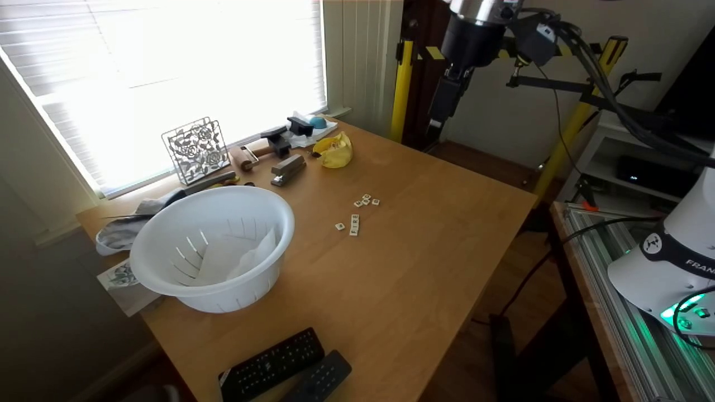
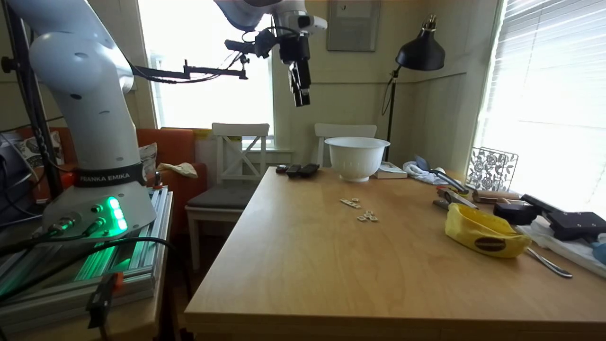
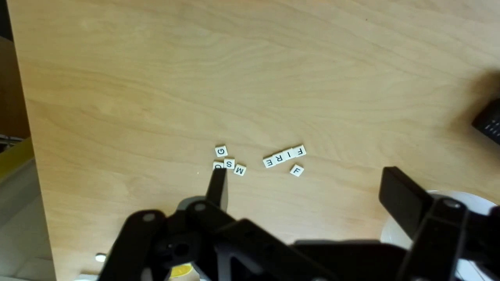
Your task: Create the word 'Firm' using the letter tiles.
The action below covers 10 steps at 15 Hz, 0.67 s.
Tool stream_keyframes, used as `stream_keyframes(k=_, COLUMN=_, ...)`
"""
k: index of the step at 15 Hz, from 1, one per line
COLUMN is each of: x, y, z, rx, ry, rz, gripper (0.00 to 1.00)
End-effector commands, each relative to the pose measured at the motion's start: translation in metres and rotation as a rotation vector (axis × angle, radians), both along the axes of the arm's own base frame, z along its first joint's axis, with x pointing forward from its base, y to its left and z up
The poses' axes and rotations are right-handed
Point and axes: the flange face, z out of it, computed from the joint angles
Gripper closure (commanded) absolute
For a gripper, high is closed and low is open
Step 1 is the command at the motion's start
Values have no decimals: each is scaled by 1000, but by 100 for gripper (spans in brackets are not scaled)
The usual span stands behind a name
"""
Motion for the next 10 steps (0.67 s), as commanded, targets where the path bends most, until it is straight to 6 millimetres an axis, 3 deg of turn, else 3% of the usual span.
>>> stream_keyframes(k=1, x=16, y=-16, z=-24, rx=27, ry=-23, rz=89, gripper=0)
stream_keyframes(k=6, x=29, y=-43, z=-55, rx=91, ry=14, rz=196, gripper=0)
stream_keyframes(k=7, x=20, y=-37, z=-48, rx=70, ry=11, rz=168, gripper=0)
stream_keyframes(k=10, x=21, y=-40, z=-53, rx=72, ry=21, rz=170, gripper=0)
